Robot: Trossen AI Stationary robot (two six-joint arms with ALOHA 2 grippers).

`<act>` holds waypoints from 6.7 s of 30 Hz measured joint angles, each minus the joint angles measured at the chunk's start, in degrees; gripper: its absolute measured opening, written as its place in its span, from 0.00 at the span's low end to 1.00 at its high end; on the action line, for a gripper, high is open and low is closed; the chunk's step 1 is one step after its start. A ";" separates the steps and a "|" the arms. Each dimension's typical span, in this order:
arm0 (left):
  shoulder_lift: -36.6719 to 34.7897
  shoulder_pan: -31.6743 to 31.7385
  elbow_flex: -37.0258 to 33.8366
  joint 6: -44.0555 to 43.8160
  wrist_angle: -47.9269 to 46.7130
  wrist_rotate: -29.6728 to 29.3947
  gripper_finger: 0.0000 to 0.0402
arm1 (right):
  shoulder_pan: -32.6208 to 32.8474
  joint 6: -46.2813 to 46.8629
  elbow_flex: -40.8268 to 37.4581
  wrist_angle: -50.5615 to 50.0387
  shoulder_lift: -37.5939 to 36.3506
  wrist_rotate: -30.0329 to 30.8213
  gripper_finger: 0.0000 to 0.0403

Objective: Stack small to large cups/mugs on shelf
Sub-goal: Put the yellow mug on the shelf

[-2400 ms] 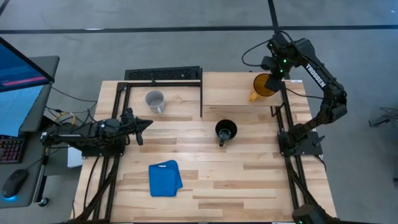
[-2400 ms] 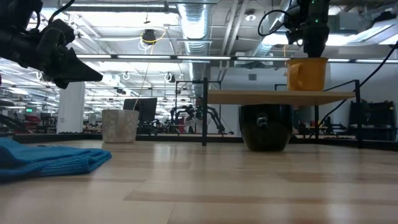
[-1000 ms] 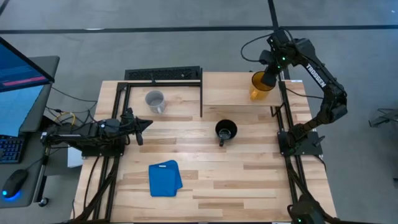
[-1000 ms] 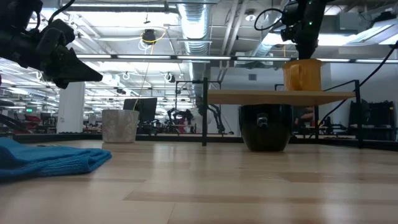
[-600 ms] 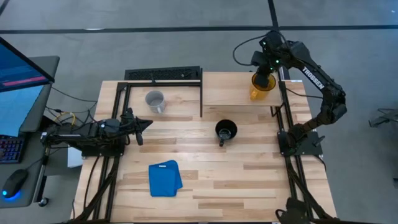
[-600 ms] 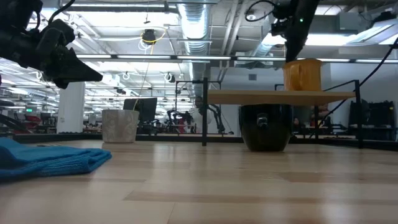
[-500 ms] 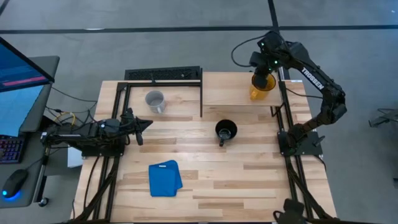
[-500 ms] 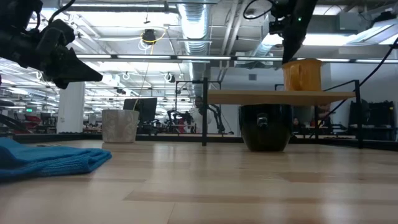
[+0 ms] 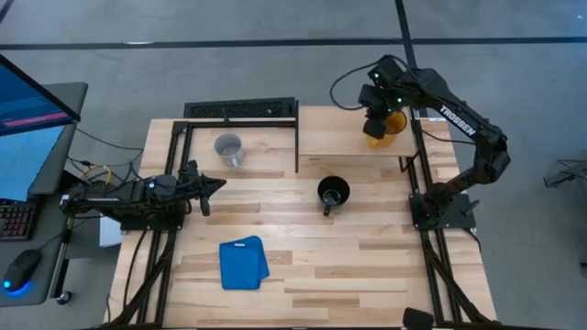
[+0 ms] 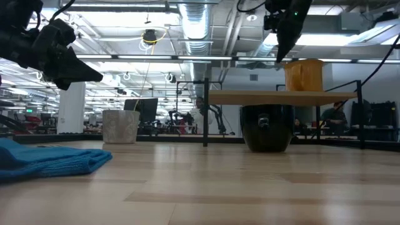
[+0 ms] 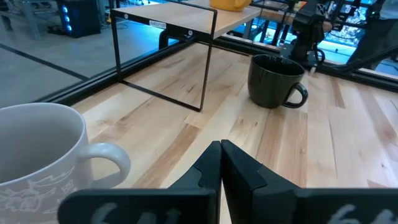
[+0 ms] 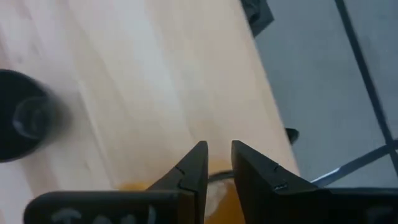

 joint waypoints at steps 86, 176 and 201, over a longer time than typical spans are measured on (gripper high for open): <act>0.01 0.02 0.01 -3.43 -4.03 2.84 0.00 | 6.99 10.07 -0.04 -17.13 0.00 3.77 0.23; 0.01 0.00 0.02 -4.38 -4.06 4.50 0.00 | 7.06 11.47 -3.80 -17.90 0.96 10.80 0.23; 0.01 0.02 0.02 -4.31 -4.04 4.48 0.00 | 9.02 8.78 -3.80 -17.88 0.96 13.80 0.23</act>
